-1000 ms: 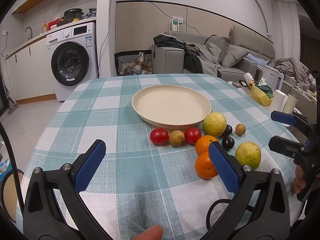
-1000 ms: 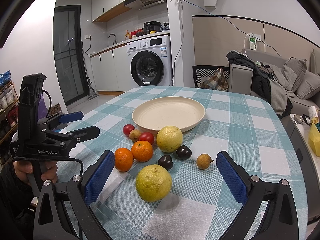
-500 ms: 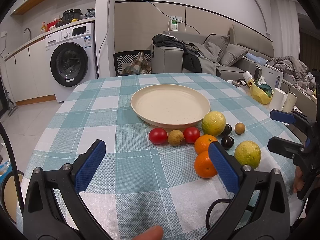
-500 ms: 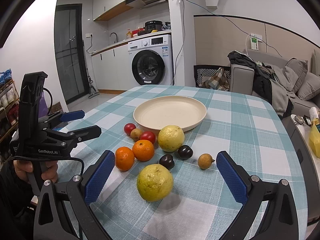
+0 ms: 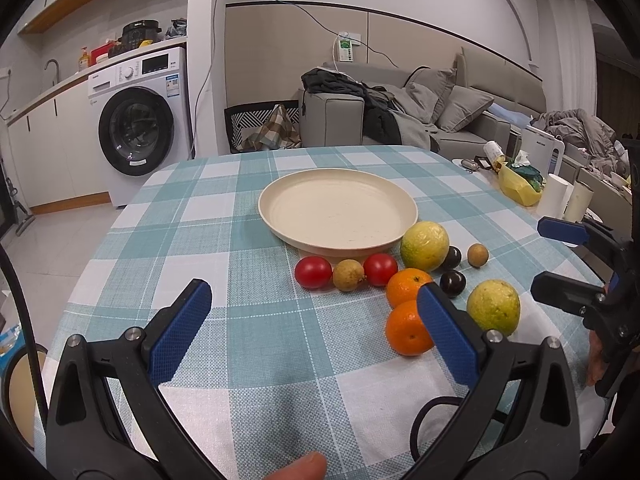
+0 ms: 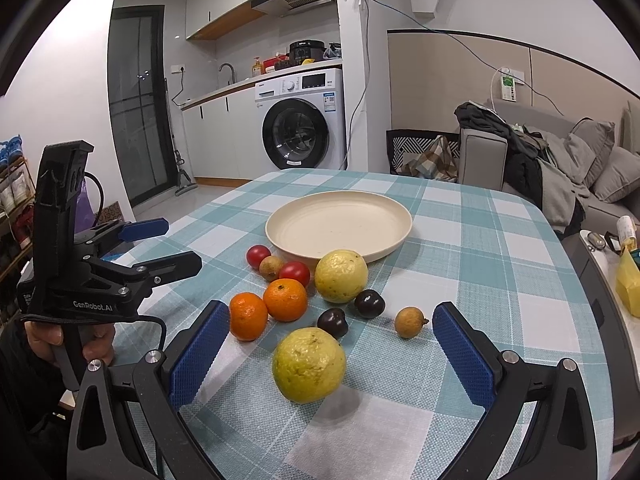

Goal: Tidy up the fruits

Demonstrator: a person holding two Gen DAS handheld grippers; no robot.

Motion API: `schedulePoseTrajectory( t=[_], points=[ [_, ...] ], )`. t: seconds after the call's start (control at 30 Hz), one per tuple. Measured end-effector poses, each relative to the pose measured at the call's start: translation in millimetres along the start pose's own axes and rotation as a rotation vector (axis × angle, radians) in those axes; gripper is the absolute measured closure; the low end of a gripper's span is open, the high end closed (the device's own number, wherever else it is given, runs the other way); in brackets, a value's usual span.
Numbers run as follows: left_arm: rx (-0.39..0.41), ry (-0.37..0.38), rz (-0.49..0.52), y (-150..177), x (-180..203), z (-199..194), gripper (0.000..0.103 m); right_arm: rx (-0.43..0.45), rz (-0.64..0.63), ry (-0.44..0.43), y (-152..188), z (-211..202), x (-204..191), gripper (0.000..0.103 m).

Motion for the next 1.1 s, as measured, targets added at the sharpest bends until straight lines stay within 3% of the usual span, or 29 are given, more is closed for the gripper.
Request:
schedulePoseTrajectory(
  t=[0.47,0.97,1.1],
  points=[
    [-0.034,0.002,0.009,0.4,1.6,5.9,0.001,-0.035,0.000,0.061,-1.0,3.6,3.8,0.000],
    [-0.033,0.020,0.048,-1.6,10.3,6.3,0.001,-0.045,0.011,0.072,-1.3,5.8,6.4,0.000],
    [-0.056,0.054,0.064,0.3,15.0,8.1,0.001,-0.045,0.015,0.076,-1.8,6.0,7.0,0.000]
  ],
)
Point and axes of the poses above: each gripper's, at about its wrist camera, not at the fingertips, and z roughly the way its jaws point, x to its right, y to its underside, the point moved 2 cm from there along z, roughly the way its jaws point, and after that the axes turned 1 degree about -z, right-handed, at the moved point
